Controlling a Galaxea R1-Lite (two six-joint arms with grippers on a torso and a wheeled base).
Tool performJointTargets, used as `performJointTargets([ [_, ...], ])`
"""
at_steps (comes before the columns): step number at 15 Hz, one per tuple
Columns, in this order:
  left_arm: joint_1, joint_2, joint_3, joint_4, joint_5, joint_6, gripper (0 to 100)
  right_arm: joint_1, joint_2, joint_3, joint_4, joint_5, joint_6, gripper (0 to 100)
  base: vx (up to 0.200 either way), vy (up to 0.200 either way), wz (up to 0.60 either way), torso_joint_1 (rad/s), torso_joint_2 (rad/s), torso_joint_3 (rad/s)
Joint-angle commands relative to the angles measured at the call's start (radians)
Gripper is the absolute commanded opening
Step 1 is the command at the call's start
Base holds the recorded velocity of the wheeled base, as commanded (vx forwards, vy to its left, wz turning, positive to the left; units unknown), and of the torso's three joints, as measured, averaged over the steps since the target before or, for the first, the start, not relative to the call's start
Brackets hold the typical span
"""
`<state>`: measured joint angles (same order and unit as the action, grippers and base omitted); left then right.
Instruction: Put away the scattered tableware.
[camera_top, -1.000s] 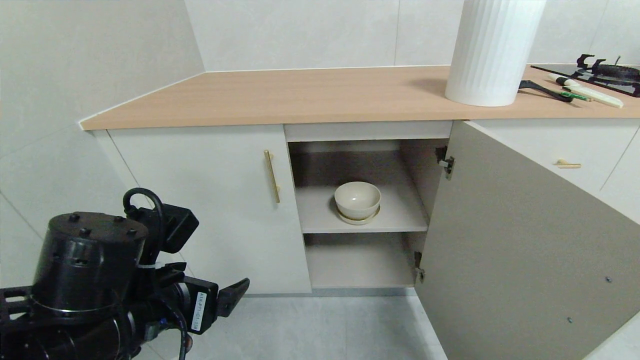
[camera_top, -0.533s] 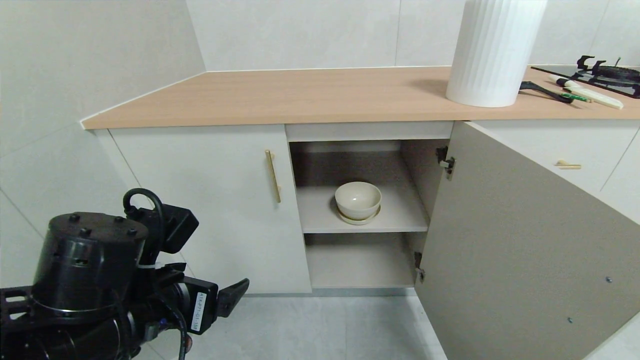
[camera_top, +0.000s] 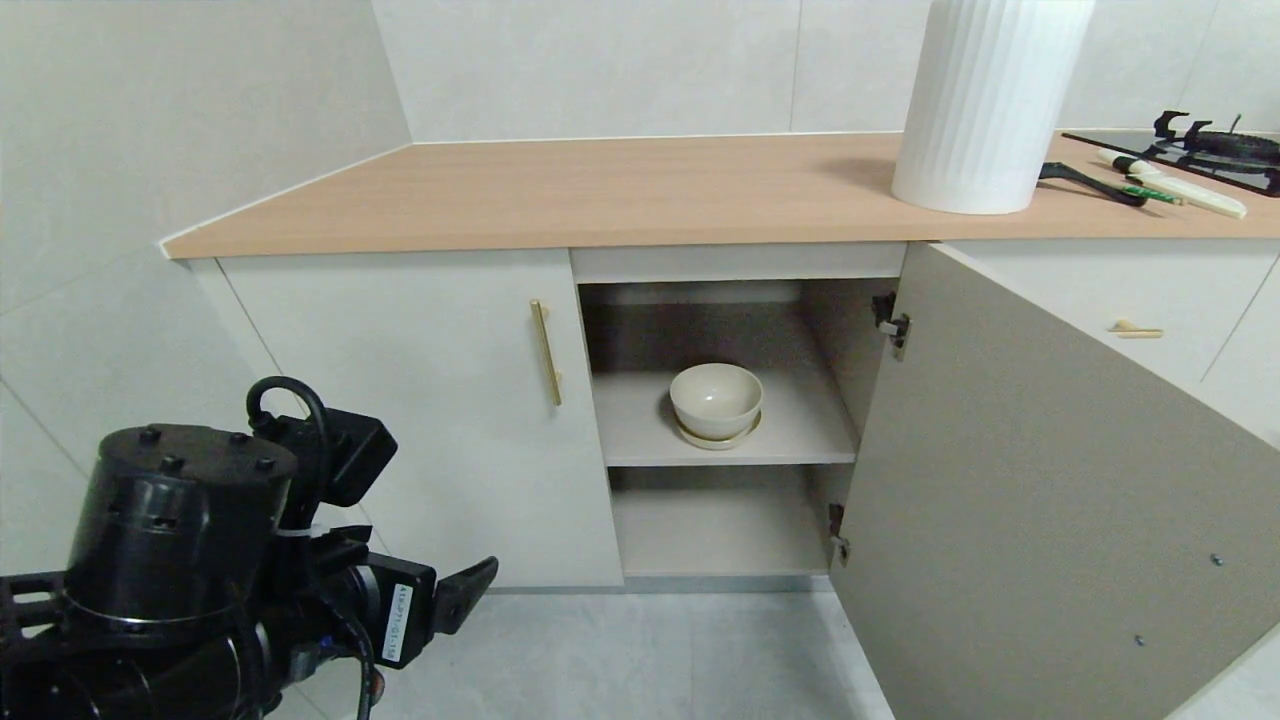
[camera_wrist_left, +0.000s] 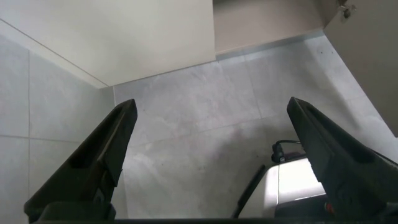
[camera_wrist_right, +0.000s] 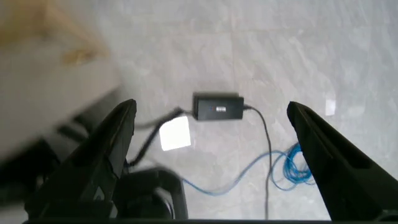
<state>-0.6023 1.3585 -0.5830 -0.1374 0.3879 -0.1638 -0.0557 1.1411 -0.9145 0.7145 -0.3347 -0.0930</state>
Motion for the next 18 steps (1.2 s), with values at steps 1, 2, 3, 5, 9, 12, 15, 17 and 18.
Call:
performJointTargets([
  [1,-0.001,0.001,0.000,-0.001,0.000,0.000,100,-0.039,0.063,0.005,-0.046,0.005,0.002,100,0.000,0.000,0.00,0.000,0.00,0.000],
  [2,-0.001,0.002,0.000,-0.001,0.000,0.000,100,-0.050,0.088,0.008,-0.082,0.006,0.006,100,0.000,0.000,0.00,0.000,0.00,0.000],
  [3,-0.001,0.001,0.000,-0.001,0.000,0.000,100,-0.052,0.103,0.017,-0.113,0.008,0.007,100,0.000,0.000,0.00,0.000,0.00,0.000],
  [5,-0.001,0.001,0.000,-0.001,0.000,0.000,100,-0.050,0.134,0.035,-0.175,0.009,0.024,100,0.000,0.000,0.00,0.000,0.00,0.000],
  [9,-0.001,0.001,0.000,-0.001,0.000,0.000,100,-0.019,0.163,0.075,-0.263,0.039,0.045,100,0.000,0.000,0.00,0.000,0.00,0.000],
  [12,-0.001,-0.001,-0.001,-0.001,0.000,0.000,100,0.030,0.164,0.098,-0.279,0.048,0.058,100,0.000,0.000,0.00,0.000,0.00,0.000],
  [15,-0.001,-0.002,-0.001,-0.001,0.000,0.000,100,0.128,0.172,0.141,-0.333,0.054,0.091,100,0.000,0.000,0.00,0.000,0.00,0.000],
  [17,-0.001,-0.002,-0.001,-0.001,0.000,0.000,100,0.237,0.206,0.193,-0.409,0.052,0.148,100,0.000,0.000,0.00,0.000,0.00,0.000],
  [18,-0.001,-0.002,-0.001,-0.001,0.000,0.000,100,0.240,0.206,0.193,-0.412,0.052,0.150,100,0.000,0.000,0.00,0.000,0.00,0.000],
])
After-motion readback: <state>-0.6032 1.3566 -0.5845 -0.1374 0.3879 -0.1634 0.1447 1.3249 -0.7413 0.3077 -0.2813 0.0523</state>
